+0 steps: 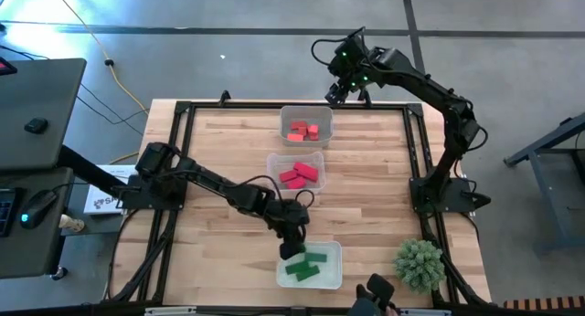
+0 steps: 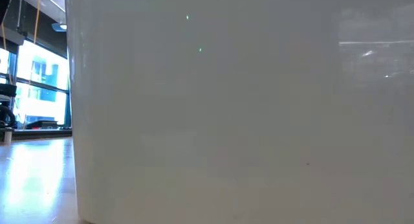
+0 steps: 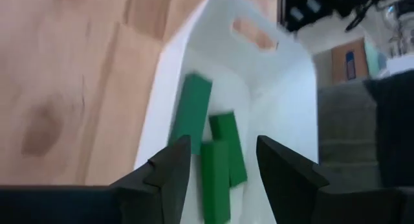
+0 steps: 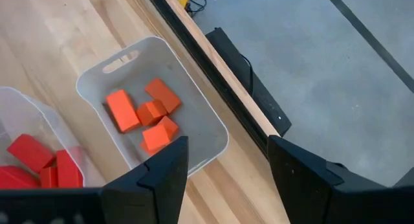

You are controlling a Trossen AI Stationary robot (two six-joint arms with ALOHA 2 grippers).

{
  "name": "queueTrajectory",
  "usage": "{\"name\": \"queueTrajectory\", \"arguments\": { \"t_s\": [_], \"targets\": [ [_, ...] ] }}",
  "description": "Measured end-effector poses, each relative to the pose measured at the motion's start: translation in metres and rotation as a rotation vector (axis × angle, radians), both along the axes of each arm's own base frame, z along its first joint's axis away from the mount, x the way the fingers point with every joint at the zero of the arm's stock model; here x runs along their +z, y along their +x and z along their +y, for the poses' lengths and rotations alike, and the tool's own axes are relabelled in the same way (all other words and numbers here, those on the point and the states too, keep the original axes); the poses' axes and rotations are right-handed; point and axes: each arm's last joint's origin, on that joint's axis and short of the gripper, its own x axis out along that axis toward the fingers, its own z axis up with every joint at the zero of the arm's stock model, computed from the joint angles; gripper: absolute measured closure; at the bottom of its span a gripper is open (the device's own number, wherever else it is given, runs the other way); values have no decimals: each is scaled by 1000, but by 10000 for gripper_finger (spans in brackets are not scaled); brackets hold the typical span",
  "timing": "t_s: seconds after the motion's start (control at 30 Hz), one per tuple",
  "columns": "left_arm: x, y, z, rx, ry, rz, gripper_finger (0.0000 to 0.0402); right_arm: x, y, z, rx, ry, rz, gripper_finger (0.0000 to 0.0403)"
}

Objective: Sort & place blocks by color
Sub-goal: Return to Home Position

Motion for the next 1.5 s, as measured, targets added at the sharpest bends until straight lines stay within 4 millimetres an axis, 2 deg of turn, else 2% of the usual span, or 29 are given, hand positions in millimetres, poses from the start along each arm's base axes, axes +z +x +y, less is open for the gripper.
{"name": "queueTrajectory", "arguments": {
  "t_s": [0.27, 0.4, 0.63, 0.93, 1.07, 1.27, 1.5],
  "targets": [
    [40, -3, 12, -2, 66, -188, 245, -2, 0, 6, 99, 113, -38, 201],
    [72, -14, 19, 23, 190, -297, 245, -3, 4, 14, 174, 205, -80, 201],
    [121, -53, 33, 1, 384, -353, 245, -2, 19, 38, 284, 254, -104, 201],
    [165, -122, 56, -26, 590, -277, 245, 3, 43, 68, 312, 259, -179, 201],
    [169, -154, 64, -19, 629, -287, 245, 8, 57, 82, 340, 240, -255, 201],
    [144, -206, 72, 53, 613, -279, 245, 19, 77, 107, 399, 210, -390, 201],
    [130, -257, 78, 166, 642, -356, 245, 32, 93, 135, 499, 152, -528, 201]
  ]
}}
